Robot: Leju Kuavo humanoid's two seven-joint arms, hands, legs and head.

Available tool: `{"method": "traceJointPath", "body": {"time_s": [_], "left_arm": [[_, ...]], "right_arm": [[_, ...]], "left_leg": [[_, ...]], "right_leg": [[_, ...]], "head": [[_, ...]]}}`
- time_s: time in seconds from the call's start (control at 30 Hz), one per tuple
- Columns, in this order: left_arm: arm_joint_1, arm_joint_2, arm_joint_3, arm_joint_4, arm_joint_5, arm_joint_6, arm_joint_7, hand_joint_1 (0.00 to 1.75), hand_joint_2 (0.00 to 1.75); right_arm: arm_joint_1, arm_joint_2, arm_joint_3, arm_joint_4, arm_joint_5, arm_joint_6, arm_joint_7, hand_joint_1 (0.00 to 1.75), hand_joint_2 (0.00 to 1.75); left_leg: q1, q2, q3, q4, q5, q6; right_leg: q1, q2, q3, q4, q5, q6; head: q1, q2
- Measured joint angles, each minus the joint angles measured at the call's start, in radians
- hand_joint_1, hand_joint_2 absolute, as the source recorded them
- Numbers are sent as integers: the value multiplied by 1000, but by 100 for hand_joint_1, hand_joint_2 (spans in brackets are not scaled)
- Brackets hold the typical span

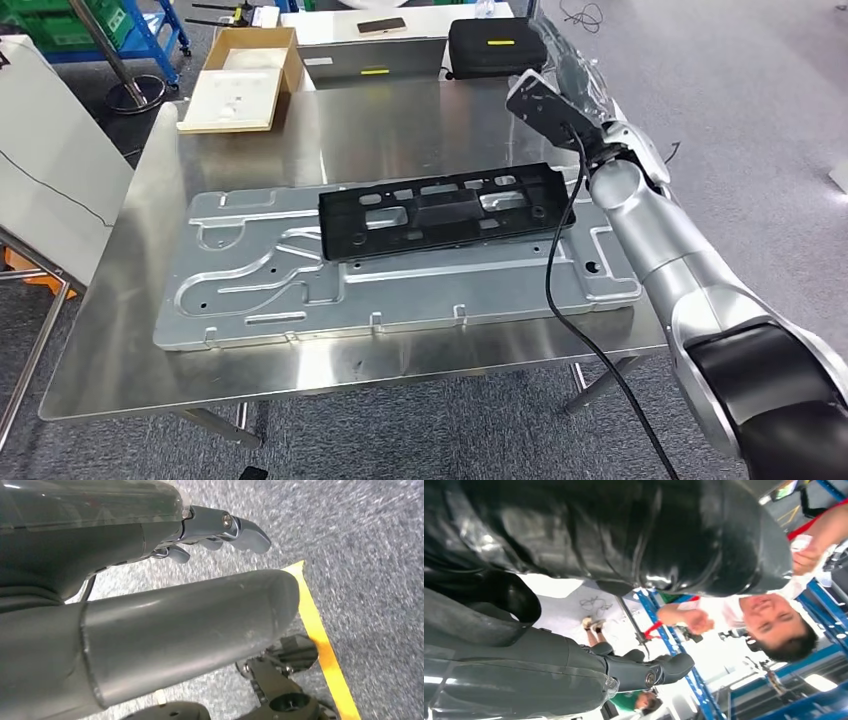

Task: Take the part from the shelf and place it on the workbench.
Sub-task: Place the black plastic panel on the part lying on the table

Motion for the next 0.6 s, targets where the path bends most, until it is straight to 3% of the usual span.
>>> {"method": "traceJointPath", "body": {"time_s": [0.07,0.17,0.23,0.27,0.33,0.4,0.53,0.6], "left_arm": [[0,1,0,0,1,0,1,0,0],[1,3,0,0,1,0,2,0,0],[3,4,0,0,2,0,10,0,0],[3,5,1,0,3,1,17,0,0],[3,9,3,0,7,2,29,0,0],[2,12,6,0,9,3,37,0,0],[4,14,9,0,8,-2,45,0,0],[3,14,11,0,8,-5,45,0,0]], "right_arm": [[7,0,-4,-9,0,0,-1,0,0],[16,0,-7,-16,1,-1,-2,0,0],[27,0,-8,-17,2,-1,-2,0,0],[30,1,-9,-17,2,-1,-3,0,0],[33,3,-14,-18,2,-2,-8,0,0],[34,4,-20,-19,0,-3,-13,0,0],[49,3,-38,-20,-12,-8,-29,0,0],[54,-2,-49,-21,-17,-9,-36,0,0]], "left_leg": [[2,0,-15,33,-27,-9],[2,0,-92,212,-122,-12],[0,0,-127,291,-142,-10],[-1,0,-117,274,-125,-5],[-8,-2,-49,141,-62,12],[-15,-4,5,32,-24,26],[-15,-1,11,-1,-3,39],[-9,3,6,-15,13,49]], "right_leg": [[-3,0,-1,-5,6,-17],[1,-1,-4,-7,9,-31],[9,0,-5,-6,9,-33],[13,0,-5,-4,10,-34],[18,1,-5,-1,10,-34],[21,2,-9,1,12,-30],[20,2,-17,2,14,-10],[18,2,-36,53,-37,0]], "head": [[0,0],[0,0],[0,0],[0,0],[0,0],[0,0],[0,0],[0,0]]}}
